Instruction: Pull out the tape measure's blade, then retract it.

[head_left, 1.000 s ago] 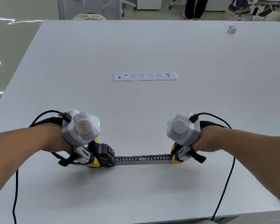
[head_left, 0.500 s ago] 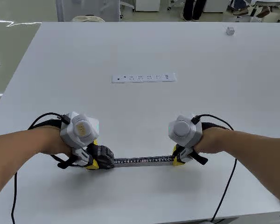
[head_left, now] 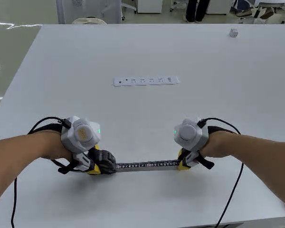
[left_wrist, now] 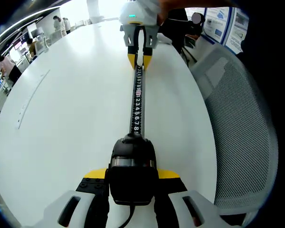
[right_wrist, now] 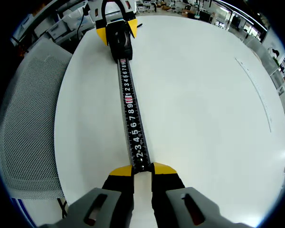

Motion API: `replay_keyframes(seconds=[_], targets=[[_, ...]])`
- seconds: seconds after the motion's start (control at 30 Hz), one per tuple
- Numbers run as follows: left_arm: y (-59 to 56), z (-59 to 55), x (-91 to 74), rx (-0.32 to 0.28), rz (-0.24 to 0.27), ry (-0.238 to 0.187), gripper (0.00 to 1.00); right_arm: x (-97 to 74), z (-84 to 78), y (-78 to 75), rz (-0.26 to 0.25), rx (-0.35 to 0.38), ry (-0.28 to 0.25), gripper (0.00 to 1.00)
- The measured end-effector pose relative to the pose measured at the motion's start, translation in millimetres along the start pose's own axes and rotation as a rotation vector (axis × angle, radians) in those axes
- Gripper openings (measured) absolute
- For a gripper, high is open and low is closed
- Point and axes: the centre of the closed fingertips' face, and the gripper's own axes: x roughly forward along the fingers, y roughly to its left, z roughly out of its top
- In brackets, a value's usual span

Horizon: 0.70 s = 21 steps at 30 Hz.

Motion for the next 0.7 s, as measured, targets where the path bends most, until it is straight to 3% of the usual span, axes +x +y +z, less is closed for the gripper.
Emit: replay_keyframes(seconds=[0.7], targets=[[-1.0, 0.1, -0.6, 0.001, 0.002, 0.007, 0.33, -3.7, -9.5, -0.9, -0.001, 0.007, 0.006, 0.12]])
